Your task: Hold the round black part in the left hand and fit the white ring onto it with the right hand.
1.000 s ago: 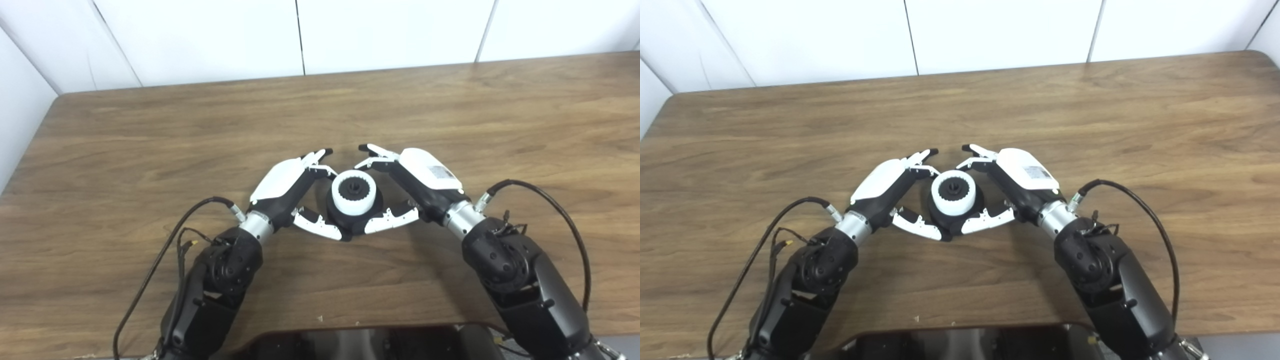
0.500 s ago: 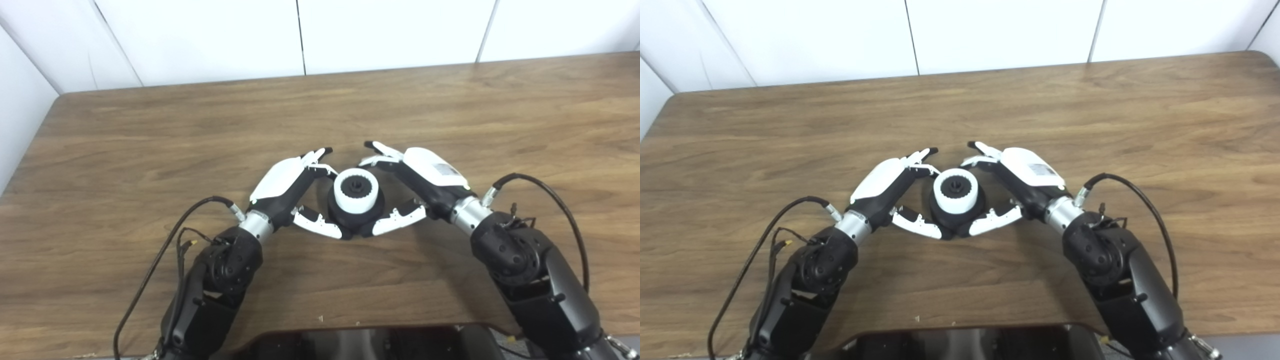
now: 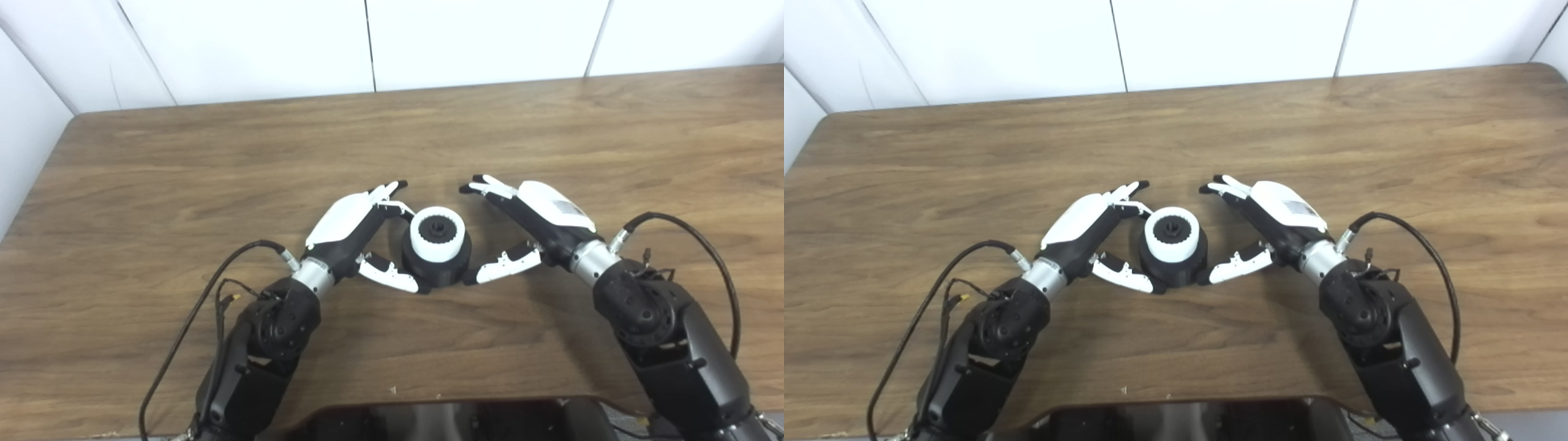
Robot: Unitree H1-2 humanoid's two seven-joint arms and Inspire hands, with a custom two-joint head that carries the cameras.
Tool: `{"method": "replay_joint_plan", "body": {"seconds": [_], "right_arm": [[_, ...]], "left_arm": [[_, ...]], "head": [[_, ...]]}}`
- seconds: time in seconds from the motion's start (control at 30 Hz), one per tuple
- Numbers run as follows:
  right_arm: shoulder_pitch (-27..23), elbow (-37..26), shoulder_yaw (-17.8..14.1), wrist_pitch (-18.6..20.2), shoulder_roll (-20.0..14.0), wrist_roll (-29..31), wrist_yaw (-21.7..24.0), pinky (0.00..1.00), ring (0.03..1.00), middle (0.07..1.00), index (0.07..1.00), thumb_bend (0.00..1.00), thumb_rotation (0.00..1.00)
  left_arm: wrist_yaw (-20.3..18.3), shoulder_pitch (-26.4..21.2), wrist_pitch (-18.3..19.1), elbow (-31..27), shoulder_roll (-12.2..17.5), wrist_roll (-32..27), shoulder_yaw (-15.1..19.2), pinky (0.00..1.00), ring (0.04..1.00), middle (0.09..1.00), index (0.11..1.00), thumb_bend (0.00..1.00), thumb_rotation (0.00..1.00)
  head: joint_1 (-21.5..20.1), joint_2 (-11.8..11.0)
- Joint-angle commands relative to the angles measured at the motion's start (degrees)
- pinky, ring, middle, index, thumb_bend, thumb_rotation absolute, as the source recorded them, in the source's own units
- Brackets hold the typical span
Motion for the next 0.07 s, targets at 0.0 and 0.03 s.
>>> {"method": "replay_joint_plan", "body": {"seconds": [0.0,0.03], "right_arm": [[-1.04,0.00,-1.12,0.49,-0.61,-0.05,-1.13,0.91,0.943,0.978,0.913,1.00,0.46],[-0.99,0.09,-1.21,0.34,-0.64,0.05,-1.29,0.90,0.940,0.977,0.911,1.00,0.46]], "left_arm": [[1.17,-2.50,-1.56,-1.54,0.57,-0.51,0.45,1.00,1.000,1.000,0.606,0.99,0.36],[1.13,-2.48,-1.52,-1.56,0.56,-0.54,0.45,1.00,1.000,1.000,0.607,0.99,0.36]], "head": [[0.01,0.03],[0.00,-0.01]]}}
